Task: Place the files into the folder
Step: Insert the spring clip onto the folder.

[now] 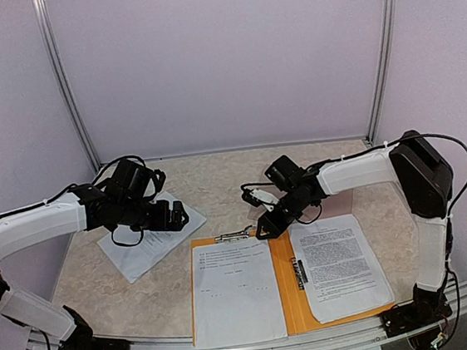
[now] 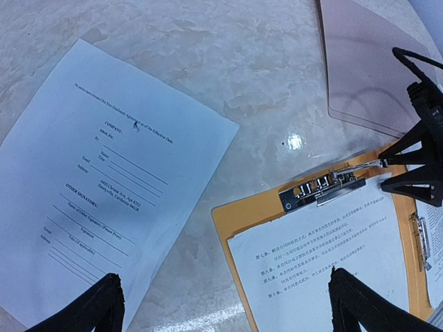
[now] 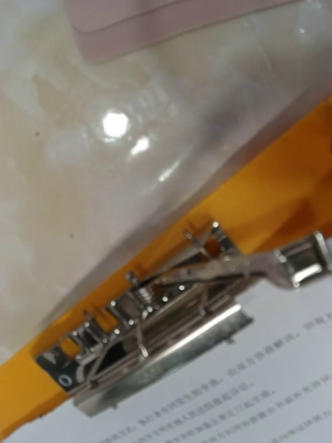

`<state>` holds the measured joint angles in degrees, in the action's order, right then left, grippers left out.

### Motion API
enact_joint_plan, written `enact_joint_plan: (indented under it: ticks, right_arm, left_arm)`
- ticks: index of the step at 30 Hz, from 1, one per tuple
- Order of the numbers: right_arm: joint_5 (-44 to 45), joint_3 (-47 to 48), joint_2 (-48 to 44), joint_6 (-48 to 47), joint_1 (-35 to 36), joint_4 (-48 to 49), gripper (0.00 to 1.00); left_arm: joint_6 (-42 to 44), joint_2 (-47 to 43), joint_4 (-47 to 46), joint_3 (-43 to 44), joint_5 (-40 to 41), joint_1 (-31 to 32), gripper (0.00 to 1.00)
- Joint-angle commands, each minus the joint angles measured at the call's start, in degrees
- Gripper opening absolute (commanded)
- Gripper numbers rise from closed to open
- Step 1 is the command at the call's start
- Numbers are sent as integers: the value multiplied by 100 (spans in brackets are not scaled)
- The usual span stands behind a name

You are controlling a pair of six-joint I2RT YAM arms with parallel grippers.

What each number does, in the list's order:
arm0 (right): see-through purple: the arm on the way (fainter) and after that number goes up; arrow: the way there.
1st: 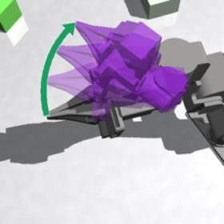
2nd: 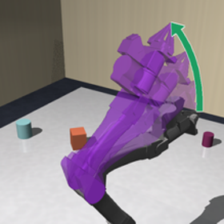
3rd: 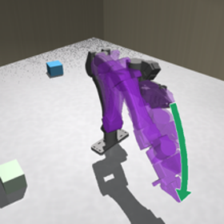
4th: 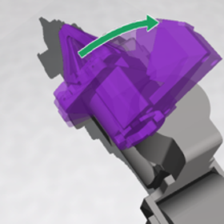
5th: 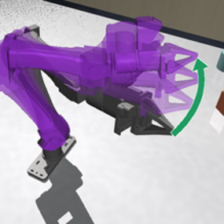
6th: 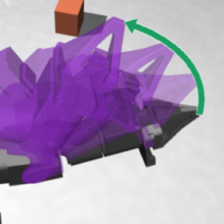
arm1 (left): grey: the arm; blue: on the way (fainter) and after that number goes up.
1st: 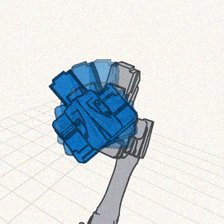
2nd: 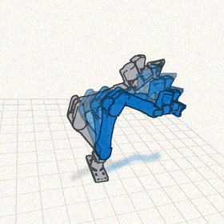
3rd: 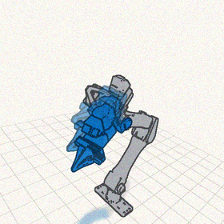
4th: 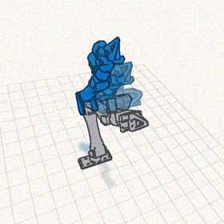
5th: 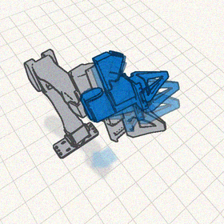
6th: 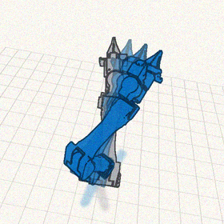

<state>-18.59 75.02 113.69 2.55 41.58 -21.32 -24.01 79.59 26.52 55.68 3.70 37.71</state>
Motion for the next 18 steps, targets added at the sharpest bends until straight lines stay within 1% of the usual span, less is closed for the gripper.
enact_joint_plan:
  ticks: [1,10,15,18]
  right_arm:
    - [-165,-102,109,-25,-62,77,33]
    - [-224,-76,80,-24,-63,61,10]
    - [-219,-76,70,-5,-71,68,0]
    - [-201,-93,47,15,-71,94,0]
  left_arm:
    - [13,75,35,173,26,52,99]
    - [10,74,54,161,68,52,99]
    - [10,91,53,145,82,52,99]
    - [8,101,60,145,94,52,99]
